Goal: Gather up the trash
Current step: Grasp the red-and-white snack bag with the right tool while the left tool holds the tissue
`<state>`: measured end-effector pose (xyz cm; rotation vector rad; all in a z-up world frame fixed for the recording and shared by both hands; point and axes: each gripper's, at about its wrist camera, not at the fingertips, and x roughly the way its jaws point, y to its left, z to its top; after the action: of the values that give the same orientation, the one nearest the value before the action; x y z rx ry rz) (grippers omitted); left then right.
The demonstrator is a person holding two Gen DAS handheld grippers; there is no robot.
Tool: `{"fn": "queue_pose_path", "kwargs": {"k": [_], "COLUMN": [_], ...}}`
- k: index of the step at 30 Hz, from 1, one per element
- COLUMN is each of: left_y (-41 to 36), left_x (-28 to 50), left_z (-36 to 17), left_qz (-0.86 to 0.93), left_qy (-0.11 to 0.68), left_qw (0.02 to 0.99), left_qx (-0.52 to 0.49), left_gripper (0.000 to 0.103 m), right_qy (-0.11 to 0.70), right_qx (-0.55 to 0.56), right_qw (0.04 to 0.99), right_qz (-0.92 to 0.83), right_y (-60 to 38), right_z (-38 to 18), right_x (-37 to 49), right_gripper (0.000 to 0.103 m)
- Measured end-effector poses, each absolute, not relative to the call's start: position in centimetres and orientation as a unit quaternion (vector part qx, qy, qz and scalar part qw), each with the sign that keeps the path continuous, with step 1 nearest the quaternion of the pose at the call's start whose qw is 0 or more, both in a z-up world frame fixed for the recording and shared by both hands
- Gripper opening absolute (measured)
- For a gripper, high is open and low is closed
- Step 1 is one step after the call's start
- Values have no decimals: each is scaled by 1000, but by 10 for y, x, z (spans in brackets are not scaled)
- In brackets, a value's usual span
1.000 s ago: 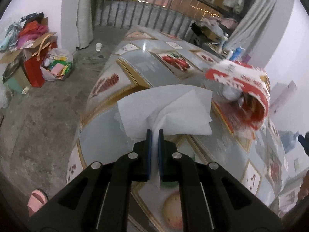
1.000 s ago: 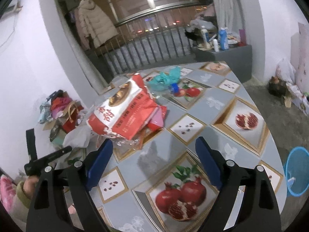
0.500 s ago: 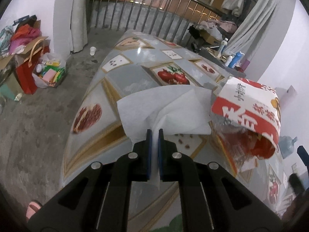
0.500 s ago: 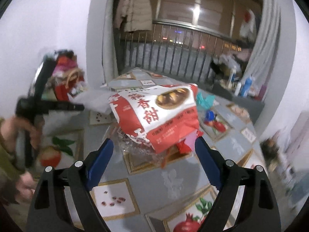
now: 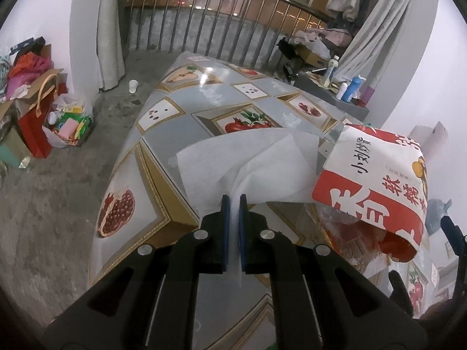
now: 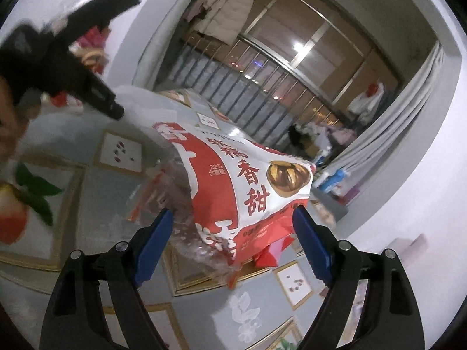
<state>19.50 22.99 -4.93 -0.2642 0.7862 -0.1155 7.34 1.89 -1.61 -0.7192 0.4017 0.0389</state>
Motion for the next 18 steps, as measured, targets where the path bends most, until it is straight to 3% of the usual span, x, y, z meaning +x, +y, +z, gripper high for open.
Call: {"fn": "queue_pose_path", "kwargs": {"k": [11,18], "left_y": [232,237], "left_x": [195,191], "left_z": [-48,-43], "left_qz": [-53,-52], "left_qy": [378,374], "left_qw": [916,917], "left_qx": [-126,-126], "left_gripper": [4,4], "right_qy": [204,199], "right_qx": [-353,-346], "right_qw": [913,916], "right_qz": [-15,-26], "right_y": [29,21], "right_z": [-12,-7], "right_x": [76,67], "right_gripper": [40,29]}}
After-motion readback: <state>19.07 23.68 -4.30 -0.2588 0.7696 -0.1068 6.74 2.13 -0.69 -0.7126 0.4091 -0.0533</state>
